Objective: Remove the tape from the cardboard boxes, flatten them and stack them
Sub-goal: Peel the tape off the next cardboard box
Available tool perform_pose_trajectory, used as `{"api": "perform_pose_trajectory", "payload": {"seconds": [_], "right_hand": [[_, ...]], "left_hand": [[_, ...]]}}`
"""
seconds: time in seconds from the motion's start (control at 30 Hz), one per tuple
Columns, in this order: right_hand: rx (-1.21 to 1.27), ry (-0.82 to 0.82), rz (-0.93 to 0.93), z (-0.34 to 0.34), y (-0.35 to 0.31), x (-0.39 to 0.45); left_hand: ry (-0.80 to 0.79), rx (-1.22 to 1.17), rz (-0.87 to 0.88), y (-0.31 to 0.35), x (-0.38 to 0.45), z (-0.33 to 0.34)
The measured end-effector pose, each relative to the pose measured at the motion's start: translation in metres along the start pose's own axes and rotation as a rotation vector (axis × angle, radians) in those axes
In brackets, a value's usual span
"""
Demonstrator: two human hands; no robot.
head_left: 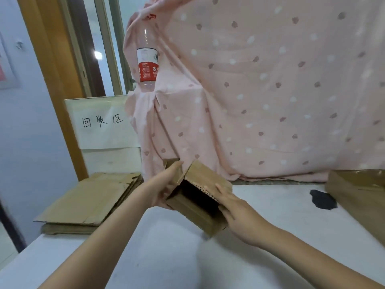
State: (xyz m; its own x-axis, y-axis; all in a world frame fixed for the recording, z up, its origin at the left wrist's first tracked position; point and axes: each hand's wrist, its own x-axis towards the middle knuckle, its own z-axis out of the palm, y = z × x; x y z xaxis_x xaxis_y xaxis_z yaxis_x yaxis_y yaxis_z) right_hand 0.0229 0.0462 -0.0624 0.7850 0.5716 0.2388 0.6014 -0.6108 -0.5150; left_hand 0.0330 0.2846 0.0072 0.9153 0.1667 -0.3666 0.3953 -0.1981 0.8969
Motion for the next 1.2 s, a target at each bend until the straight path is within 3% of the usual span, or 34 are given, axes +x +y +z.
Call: {"api": "perform_pose_trajectory", "payload": {"seconds": [0.13, 0.27, 0.33, 0.43, 0.53, 0.77, 0.87, 1.0, 1.2], "right_hand": [[0.001, -0.069, -0.040, -0.018, 0.012, -0.018], [0.118, 0.195, 0.028, -0.044, 0.020, -0.030], [0.145, 0.290, 0.073, -0.058, 0.030, -0.029], [0.289, 0.163, 0.125, -0.072, 0.039, -0.028], [0.403, 0.044, 0.111, -0.071, 0.045, -0.034], [0.382, 0.175, 0.066, -0.042, 0.039, -0.054], [0.422, 0.162, 0.071, -0.036, 0.038, -0.060], [0.543, 0.128, 0.084, -0.042, 0.045, -0.067], [0.306, 0.253, 0.075, -0.068, 0.046, -0.059]], "left_hand": [[0.055, 0.257, 0.147, 0.010, -0.003, 0.032], [0.056, 0.499, 0.402, 0.016, -0.011, 0.046], [-0.033, 0.579, 0.482, 0.019, -0.018, 0.050], [-0.139, 0.749, 0.591, 0.021, -0.029, 0.058], [-0.144, 0.931, 0.693, 0.019, -0.039, 0.066], [0.004, 1.342, 0.806, -0.007, -0.043, 0.100], [0.079, 1.432, 0.873, -0.021, -0.038, 0.116], [0.050, 1.437, 0.875, -0.032, -0.041, 0.123], [-0.027, 1.439, 0.932, -0.029, -0.041, 0.124]]}}
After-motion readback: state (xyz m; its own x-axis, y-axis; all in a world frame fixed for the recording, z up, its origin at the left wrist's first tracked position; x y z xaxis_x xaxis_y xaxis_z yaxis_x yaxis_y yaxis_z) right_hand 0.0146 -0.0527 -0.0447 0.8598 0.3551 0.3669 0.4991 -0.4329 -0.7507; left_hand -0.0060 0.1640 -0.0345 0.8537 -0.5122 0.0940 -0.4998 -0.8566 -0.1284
